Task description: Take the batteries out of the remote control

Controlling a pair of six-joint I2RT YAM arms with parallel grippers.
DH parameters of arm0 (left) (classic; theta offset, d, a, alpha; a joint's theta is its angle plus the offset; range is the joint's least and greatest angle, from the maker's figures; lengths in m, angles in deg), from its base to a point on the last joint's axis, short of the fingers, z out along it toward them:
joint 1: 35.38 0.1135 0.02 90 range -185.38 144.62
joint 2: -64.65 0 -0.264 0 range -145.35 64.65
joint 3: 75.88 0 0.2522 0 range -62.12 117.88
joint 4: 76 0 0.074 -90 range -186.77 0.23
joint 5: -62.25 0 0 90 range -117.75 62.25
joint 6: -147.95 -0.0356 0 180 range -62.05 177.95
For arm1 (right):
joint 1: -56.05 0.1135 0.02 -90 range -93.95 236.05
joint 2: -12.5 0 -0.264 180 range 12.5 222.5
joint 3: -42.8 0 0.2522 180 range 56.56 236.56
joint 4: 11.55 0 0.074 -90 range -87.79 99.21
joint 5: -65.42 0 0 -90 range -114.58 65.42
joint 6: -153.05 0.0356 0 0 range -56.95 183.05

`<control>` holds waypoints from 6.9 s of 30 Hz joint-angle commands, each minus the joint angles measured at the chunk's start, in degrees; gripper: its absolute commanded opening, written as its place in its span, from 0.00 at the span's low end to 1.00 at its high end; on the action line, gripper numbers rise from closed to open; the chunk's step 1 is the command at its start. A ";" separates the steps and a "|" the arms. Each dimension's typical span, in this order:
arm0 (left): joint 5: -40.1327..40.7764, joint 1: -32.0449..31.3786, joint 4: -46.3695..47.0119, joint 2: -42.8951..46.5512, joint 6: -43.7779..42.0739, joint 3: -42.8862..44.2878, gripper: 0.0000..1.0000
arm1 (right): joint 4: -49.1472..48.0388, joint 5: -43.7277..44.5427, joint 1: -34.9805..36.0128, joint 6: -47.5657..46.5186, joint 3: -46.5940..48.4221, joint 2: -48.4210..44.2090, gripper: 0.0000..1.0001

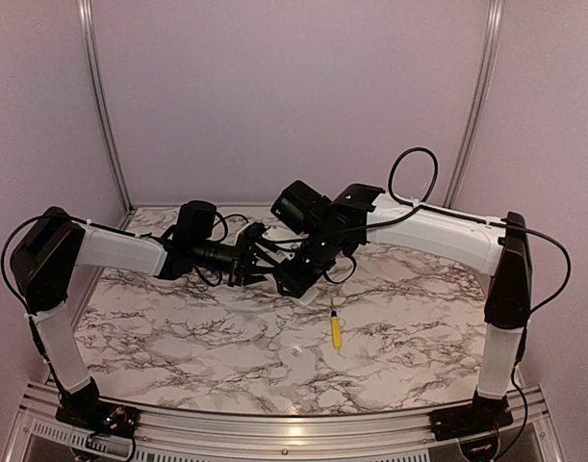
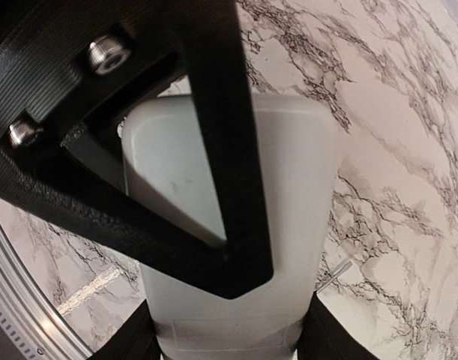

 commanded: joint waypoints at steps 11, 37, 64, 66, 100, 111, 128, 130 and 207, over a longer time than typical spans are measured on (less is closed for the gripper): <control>1.17 0.08 -1.15 1.71 -2.20 1.29 0.00 | 0.08 2.48 0.49 3.28 2.90 -1.39 0.82; 21.38 2.75 -12.85 17.43 -6.54 1.49 0.00 | -5.87 9.61 -1.25 25.72 5.60 -14.66 0.98; 8.13 6.57 27.55 15.88 23.93 -5.25 0.00 | -30.52 -16.77 -8.57 52.70 -9.75 -20.15 0.74; 8.40 6.57 27.73 15.52 23.93 -5.37 0.00 | -30.10 -17.09 -8.56 52.89 -9.06 -19.56 0.71; 12.45 6.28 25.05 16.86 23.14 -8.73 0.00 | -32.32 -18.45 -8.56 55.68 -9.00 -16.61 0.42; 12.64 5.56 22.38 17.21 20.86 -7.59 0.00 | -30.05 -17.70 -8.61 56.20 -6.96 -15.21 0.43; 12.51 5.10 14.35 17.74 14.90 -5.06 0.00 | -28.04 -17.43 -8.57 56.11 -4.76 -12.84 0.39; 12.41 5.09 14.15 17.66 14.79 -4.99 0.00 | -27.61 -17.53 -8.54 56.02 -4.23 -12.47 0.38; 11.30 5.84 17.71 18.31 17.11 -7.29 0.00 | -26.90 -15.92 -8.52 55.65 -8.99 -16.19 0.19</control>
